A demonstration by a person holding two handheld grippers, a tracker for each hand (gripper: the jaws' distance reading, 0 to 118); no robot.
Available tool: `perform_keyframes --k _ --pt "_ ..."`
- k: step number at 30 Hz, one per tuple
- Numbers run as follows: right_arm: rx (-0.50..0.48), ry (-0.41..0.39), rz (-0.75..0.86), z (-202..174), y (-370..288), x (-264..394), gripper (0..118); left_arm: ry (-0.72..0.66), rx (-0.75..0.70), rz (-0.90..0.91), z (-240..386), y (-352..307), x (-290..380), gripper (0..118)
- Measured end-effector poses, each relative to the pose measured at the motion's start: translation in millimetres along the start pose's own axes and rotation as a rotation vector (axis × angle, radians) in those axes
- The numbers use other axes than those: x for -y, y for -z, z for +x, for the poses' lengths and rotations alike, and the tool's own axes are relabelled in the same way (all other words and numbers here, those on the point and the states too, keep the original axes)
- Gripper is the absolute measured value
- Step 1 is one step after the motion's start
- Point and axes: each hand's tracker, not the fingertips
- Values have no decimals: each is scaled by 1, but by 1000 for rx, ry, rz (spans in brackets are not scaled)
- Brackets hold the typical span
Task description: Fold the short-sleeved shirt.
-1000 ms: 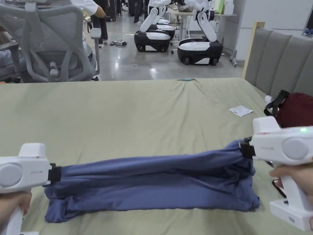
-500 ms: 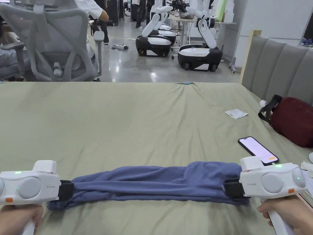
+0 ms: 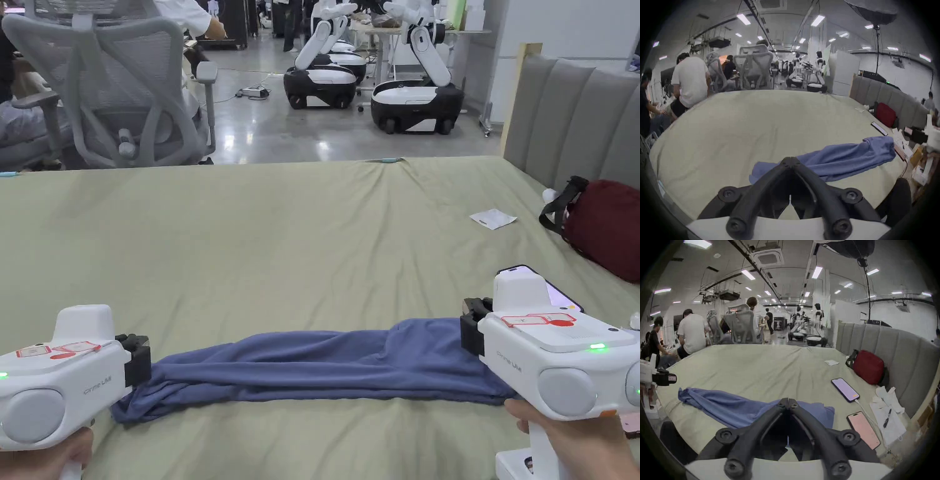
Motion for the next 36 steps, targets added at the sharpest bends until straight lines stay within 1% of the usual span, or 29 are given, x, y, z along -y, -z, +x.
perform_keyframes --k 1,2,3,4,5,6,7,8,9,10,12,13,14,15,16,17,18,19,20,21,22,23,25,26,31,34,36 --pt "-6 0 1 -4 0 1 0 -1 -18 3 -6 7 4 0" --pt "-12 -3 -1 -9 0 1 0 -24 -11 1 -13 11 5 3" --pt "-18 -5 -4 -4 -1 3 0 -81 18 -11 -23 16 5 34" --pt "-26 -6 -8 -7 -1 3 0 -132 70 -48 -34 23 5 75" --pt "-34 -2 -13 -10 -1 3 0 -188 125 -87 -41 27 8 112" --pt "-40 2 -15 -13 -1 4 0 -265 231 -50 -51 25 13 113" --pt "-43 7 -15 -7 -2 6 0 -331 270 -77 -62 34 14 108" --pt "-41 10 -19 -10 -1 7 0 -381 308 -124 -71 42 18 111" --pt "-38 10 -25 -12 0 7 0 -424 324 -168 -77 52 20 118" --pt "-40 8 -29 -14 1 8 0 -448 321 -202 -69 43 24 118" --pt "-51 7 -35 -11 1 12 0 -456 292 -244 -66 55 30 116" --pt "-56 3 -41 -12 1 12 0 -446 297 -265 -63 61 32 109" --pt "-60 2 -45 -12 1 13 0 -443 295 -283 -70 78 34 99" --pt "-61 3 -46 -10 0 14 0 -438 292 -286 -66 84 33 93" --pt "-59 5 -49 -10 0 14 0 -438 270 -292 -61 87 31 93" --pt "-57 8 -53 -10 1 15 0 -439 282 -293 -57 90 28 94" --pt "-57 11 -54 -8 1 15 0 -436 284 -301 -57 94 25 90" --pt "-52 15 -54 -7 1 16 0 -420 264 -318 -53 95 22 75" --pt "-47 17 -54 -7 2 16 0 -374 233 -325 -48 94 20 41" --pt "-44 18 -57 -7 2 16 0 -345 225 -332 -44 95 20 15" --pt "-45 20 -58 -7 2 16 0 -399 301 -347 -58 112 21 15" --pt "-48 22 -58 -7 2 16 0 -436 302 -361 -58 117 21 15" --pt "-50 23 -59 -8 0 15 0 -371 256 -341 -60 123 16 15" --pt "-51 20 -58 -8 -1 15 0 -384 261 -340 -44 106 22 15" --pt "-50 3 -57 -6 -2 13 0 -527 279 -256 -86 92 12 15" --pt "-45 2 -52 -4 -4 12 0 -482 148 -217 -119 74 5 15" --pt "-43 2 -51 -4 -3 12 0 -542 103 -214 -149 61 5 15"
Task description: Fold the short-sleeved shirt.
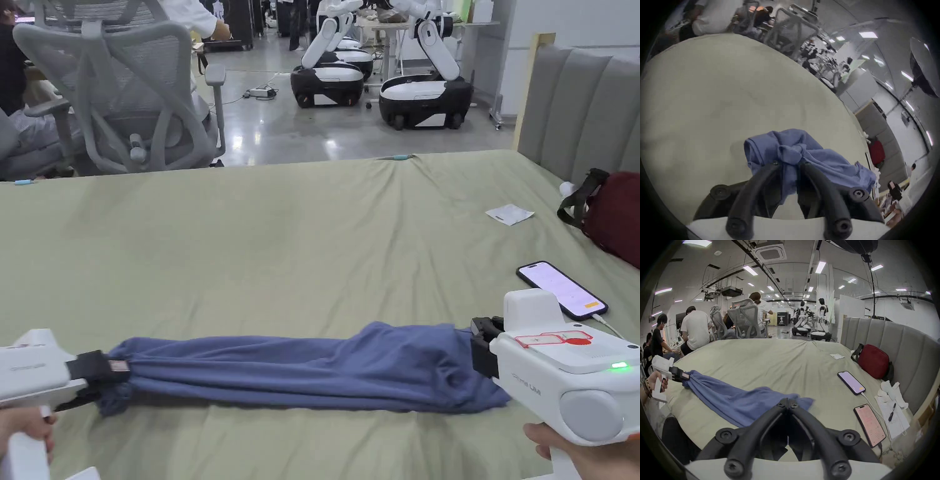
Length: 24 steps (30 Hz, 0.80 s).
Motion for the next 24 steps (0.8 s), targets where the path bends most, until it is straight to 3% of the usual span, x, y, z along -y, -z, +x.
perform_keyframes --k 4,6,12,16,20,22,24 --pt "-4 -5 1 -2 3 -1 0 35 -89 34 -25 -20 -10 15" --pt "-10 -7 0 -4 5 -2 0 43 -56 36 -19 -25 -7 15" --pt "-27 -20 4 -13 9 -6 0 135 190 44 56 -36 17 15" --pt "-33 -18 7 -16 9 -7 0 214 333 -53 121 -2 46 15" --pt "-31 -16 7 -11 3 -5 0 314 236 -147 154 59 70 15" --pt "-19 -12 8 -5 -3 -3 0 278 167 -198 146 91 73 16" --pt "-8 -11 6 2 -5 -1 0 252 197 -206 139 100 74 20"
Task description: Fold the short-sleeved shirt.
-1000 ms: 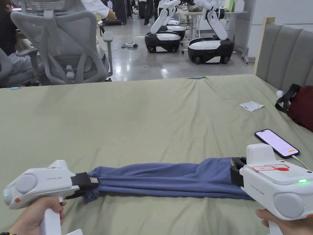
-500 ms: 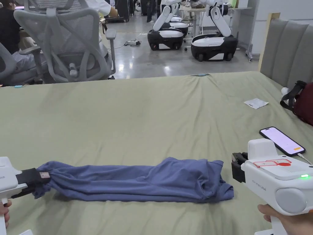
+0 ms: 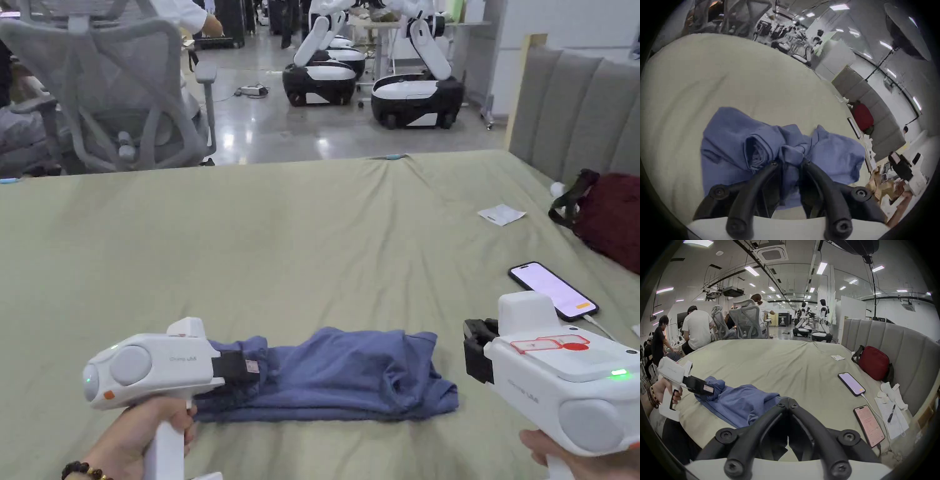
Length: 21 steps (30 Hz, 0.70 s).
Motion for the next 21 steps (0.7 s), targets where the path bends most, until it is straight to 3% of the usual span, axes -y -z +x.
perform_keyframes --k 2,5,6,9,10,11,12,13,15,21 --pt "12 -7 -18 4 1 1 0 7 45 31 1 -10 0 32" --pt "13 -30 -26 2 6 2 0 62 146 70 14 -38 -7 106" --pt "13 -29 -27 0 8 1 0 76 141 114 19 -49 -8 118" --pt "-1 -18 -17 -7 12 2 0 108 138 243 15 -82 -13 111" --pt "-6 -19 -15 -10 13 2 0 99 99 250 16 -91 -14 101" --pt "-9 -19 -15 -13 13 2 0 93 72 263 10 -96 -15 78" --pt "-10 -15 -13 -14 13 2 0 100 62 269 4 -100 -16 17" --pt "-11 -5 -11 -15 13 2 0 115 20 273 -2 -100 -16 3" --pt "-19 5 -18 -15 13 2 0 90 -32 263 -5 -100 -13 0" --pt "-12 8 -21 -14 12 2 0 99 38 168 -3 -76 -5 0"
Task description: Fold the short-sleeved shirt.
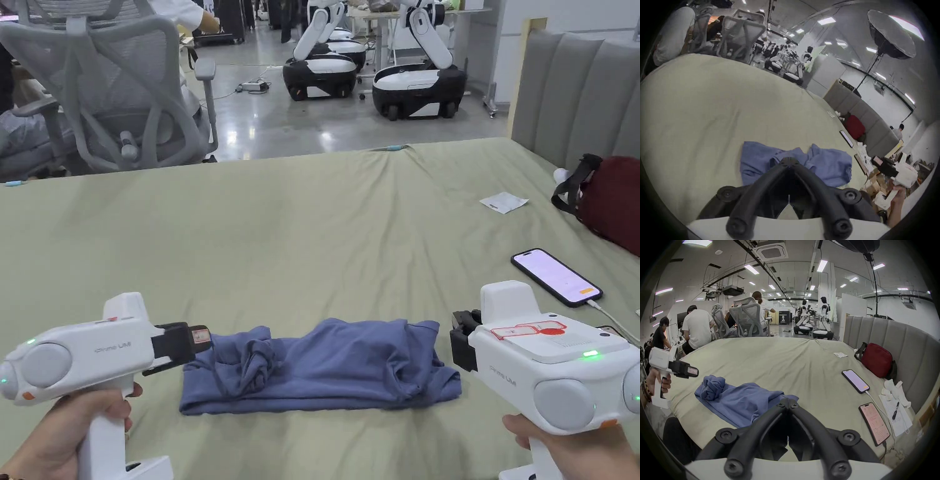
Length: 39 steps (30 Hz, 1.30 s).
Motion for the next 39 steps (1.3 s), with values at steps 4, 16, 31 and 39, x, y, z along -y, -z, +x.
perform_keyframes --k 4,16,31,39 --pt "14 16 4 5 -5 1 0 6 -55 -121 8 48 7 0" --pt "46 36 -4 23 -11 5 0 116 63 -249 70 135 22 0" --pt "15 40 17 8 -7 2 0 -16 3 76 -1 -21 -6 0" --pt "-41 25 17 -15 2 0 0 -35 20 78 -15 -33 1 14"
